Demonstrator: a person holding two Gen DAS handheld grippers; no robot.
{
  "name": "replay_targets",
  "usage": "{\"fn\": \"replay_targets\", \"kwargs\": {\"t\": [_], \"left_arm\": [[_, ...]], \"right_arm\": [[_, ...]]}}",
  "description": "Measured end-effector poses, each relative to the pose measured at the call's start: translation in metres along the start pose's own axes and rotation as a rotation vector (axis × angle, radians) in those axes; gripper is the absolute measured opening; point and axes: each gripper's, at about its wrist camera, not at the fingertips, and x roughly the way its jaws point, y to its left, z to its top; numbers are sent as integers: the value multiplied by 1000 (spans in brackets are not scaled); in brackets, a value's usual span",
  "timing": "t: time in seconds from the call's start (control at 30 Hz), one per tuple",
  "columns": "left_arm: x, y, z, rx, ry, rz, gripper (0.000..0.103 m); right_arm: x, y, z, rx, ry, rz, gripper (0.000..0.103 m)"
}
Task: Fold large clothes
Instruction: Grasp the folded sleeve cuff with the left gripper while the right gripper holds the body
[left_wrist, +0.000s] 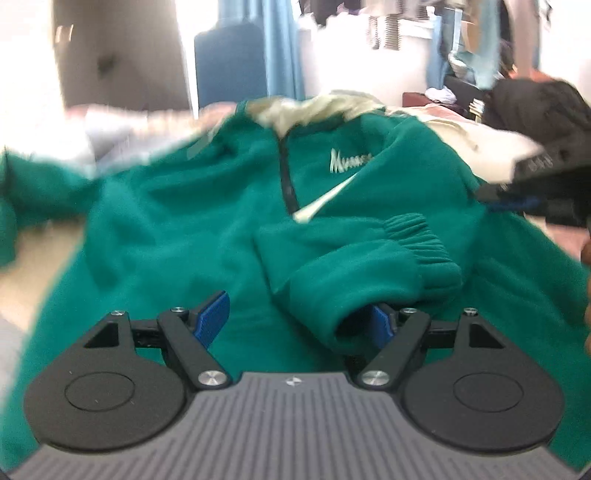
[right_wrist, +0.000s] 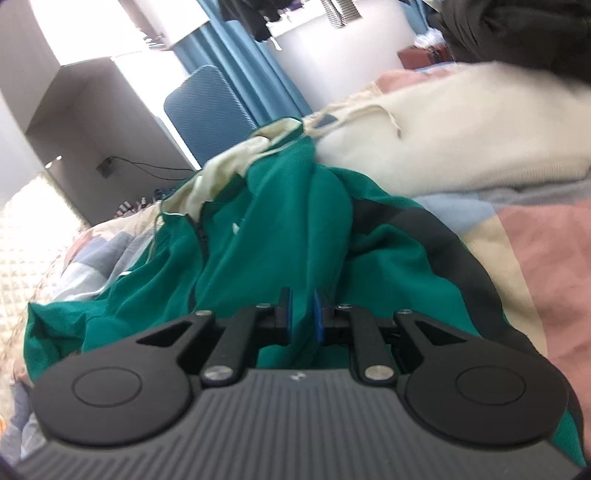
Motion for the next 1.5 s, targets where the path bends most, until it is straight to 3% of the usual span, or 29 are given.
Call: {"fn": "replay_targets", "kwargs": {"t": [0.07, 0.13, 0.33, 0.5, 0.7, 0.9, 1.17, 1.4, 1.5], "left_arm": [[-8, -14, 0, 95, -52, 23, 81], [-13, -23, -1, 144, -83, -2, 81], [-10, -60, -6, 337, -169, -60, 81], [8, -70, -4, 382, -181, -98, 78], [37, -62, 0, 264, -69, -234, 61], [45, -49, 4, 146, 5, -313, 50], [39, -30, 6, 25, 13, -310, 29], [-4, 39, 21, -266, -15, -246, 26], [-27, 72, 14, -386, 18, -216, 26]], "right_arm": [[1, 9, 1, -62, 2, -18, 16], [1, 14, 3, -98, -13, -29, 16], [5, 13, 6, -78, -15, 41, 16], [27, 12, 5, -52, 24, 106, 16], [54, 8, 0, -51, 88, 108, 16], [62, 0, -6, -32, 125, 96, 11], [60, 3, -9, -75, 115, 94, 11], [54, 3, -10, -91, 99, 88, 12], [47, 5, -9, -98, 93, 94, 15]]}}
